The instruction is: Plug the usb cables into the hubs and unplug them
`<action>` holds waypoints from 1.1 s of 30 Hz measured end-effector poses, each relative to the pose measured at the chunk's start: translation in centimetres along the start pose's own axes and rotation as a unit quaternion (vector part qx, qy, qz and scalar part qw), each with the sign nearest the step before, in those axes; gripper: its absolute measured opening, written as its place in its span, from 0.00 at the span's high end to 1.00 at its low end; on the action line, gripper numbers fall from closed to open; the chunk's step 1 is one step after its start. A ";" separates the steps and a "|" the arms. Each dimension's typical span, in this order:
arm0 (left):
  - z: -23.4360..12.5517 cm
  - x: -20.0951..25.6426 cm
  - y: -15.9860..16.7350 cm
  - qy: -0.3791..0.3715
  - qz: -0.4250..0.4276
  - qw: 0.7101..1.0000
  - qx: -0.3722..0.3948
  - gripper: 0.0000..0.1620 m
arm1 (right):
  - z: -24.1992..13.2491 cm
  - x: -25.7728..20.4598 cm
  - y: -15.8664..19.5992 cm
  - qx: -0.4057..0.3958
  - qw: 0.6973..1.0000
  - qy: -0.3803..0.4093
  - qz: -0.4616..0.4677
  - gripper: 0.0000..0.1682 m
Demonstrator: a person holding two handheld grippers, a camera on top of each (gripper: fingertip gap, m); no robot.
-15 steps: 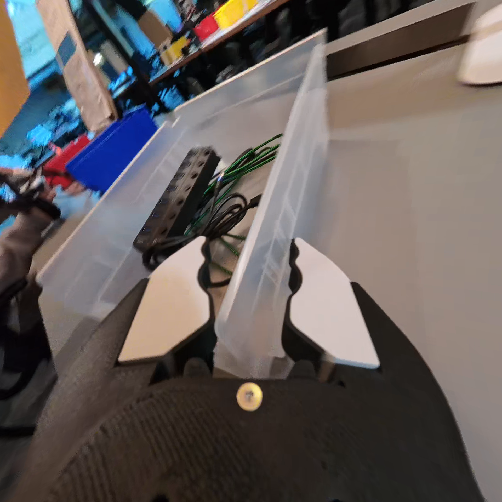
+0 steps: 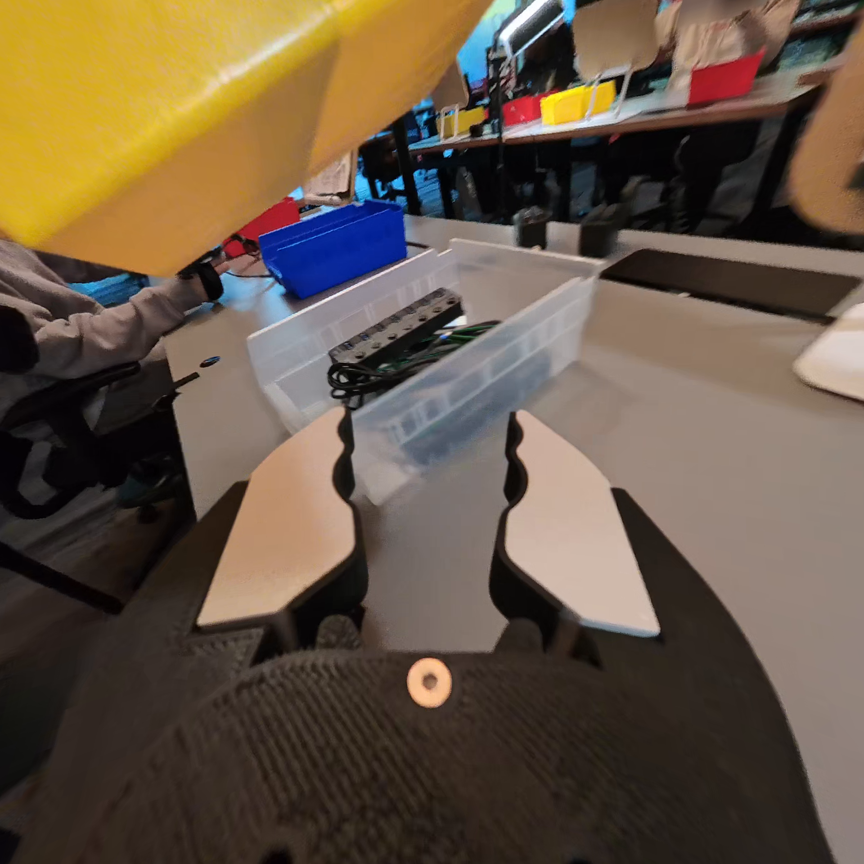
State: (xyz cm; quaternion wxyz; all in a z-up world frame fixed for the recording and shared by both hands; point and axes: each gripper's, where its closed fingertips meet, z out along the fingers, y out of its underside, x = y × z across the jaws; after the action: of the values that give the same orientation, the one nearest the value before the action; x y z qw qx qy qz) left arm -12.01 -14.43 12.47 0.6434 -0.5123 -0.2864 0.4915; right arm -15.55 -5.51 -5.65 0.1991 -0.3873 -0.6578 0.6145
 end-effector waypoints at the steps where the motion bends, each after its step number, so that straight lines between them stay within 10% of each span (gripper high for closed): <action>1: 0.1 2.2 -0.2 0.025 -0.002 1.000 0.002 0.97 | -1.9 1.2 -0.4 0.008 1.000 0.010 -0.007 0.62; 14: -1.9 27.0 8.9 0.267 -0.022 0.962 -0.060 0.97 | -29.7 16.5 3.8 0.084 0.974 0.193 0.079 0.69; 33: -0.3 41.7 18.7 0.328 0.006 0.933 -0.150 0.97 | -32.2 19.2 5.4 0.113 0.960 0.174 0.190 0.66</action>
State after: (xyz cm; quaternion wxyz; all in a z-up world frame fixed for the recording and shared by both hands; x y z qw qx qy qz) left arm -3.39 23.89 -10.80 0.6142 -0.7372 -0.1275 0.2512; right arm -2.25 29.73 -9.61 0.2326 -0.5812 -0.4534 0.6344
